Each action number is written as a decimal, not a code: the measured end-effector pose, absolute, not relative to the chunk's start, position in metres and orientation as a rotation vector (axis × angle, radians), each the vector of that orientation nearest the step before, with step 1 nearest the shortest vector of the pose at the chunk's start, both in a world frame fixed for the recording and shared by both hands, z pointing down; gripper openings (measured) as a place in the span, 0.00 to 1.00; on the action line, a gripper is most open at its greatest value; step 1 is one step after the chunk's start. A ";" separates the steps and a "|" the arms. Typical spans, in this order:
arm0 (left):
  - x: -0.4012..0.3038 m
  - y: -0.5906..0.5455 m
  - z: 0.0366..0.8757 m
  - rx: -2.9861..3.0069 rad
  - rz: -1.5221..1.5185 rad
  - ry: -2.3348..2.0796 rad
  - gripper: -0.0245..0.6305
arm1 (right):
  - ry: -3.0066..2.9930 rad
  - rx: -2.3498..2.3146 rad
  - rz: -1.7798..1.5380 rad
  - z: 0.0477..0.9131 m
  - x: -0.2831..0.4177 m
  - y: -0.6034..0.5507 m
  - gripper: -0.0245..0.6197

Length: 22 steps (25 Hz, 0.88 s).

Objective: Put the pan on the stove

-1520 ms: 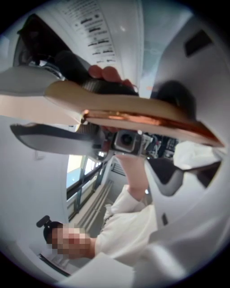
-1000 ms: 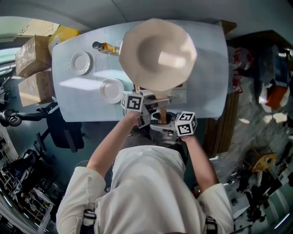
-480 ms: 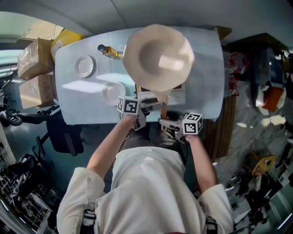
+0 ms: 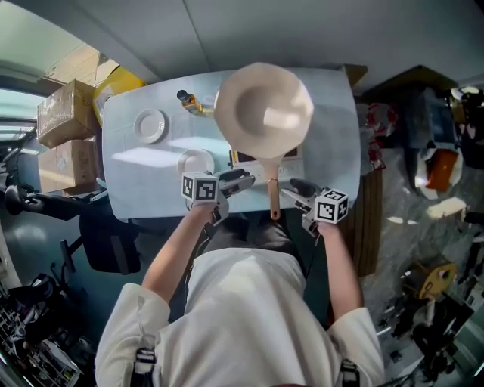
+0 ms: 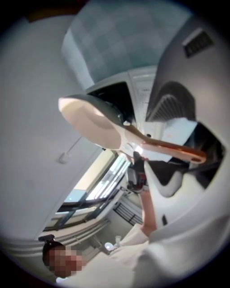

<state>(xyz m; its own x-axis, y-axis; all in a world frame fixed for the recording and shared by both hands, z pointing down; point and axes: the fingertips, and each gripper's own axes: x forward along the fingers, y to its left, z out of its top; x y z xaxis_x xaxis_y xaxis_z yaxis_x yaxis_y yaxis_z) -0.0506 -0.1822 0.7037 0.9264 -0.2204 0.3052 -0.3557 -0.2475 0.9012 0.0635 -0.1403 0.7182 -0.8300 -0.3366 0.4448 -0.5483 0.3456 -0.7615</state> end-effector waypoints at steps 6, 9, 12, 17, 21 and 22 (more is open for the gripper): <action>-0.064 -0.190 0.656 2.014 0.177 -0.454 0.40 | -2.464 0.957 1.291 0.671 0.065 -0.159 0.33; -0.064 -0.194 0.634 2.102 0.209 -0.466 0.36 | -2.518 1.026 1.213 0.642 0.063 -0.169 0.26; -0.065 -0.199 0.616 2.172 0.242 -0.520 0.33 | -2.539 1.076 1.124 0.619 0.063 -0.175 0.19; -0.074 -0.204 0.589 2.225 0.214 -0.682 0.17 | -2.545 1.098 0.908 0.590 0.069 -0.176 0.13; -0.076 -0.202 0.569 2.250 0.171 -0.822 0.07 | -2.605 1.067 0.812 0.564 0.075 -0.174 0.10; -0.075 -0.200 0.564 2.255 0.164 -0.851 0.07 | -2.621 1.059 0.796 0.558 0.077 -0.172 0.10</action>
<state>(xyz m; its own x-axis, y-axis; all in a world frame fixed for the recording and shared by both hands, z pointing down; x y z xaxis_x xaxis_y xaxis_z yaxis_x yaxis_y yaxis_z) -0.0750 -0.1996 0.5645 0.7751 -0.5296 0.3445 -0.6197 -0.5314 0.5775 0.0769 -0.1721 0.5583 -0.7218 -0.5818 0.3748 -0.6920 0.5974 -0.4053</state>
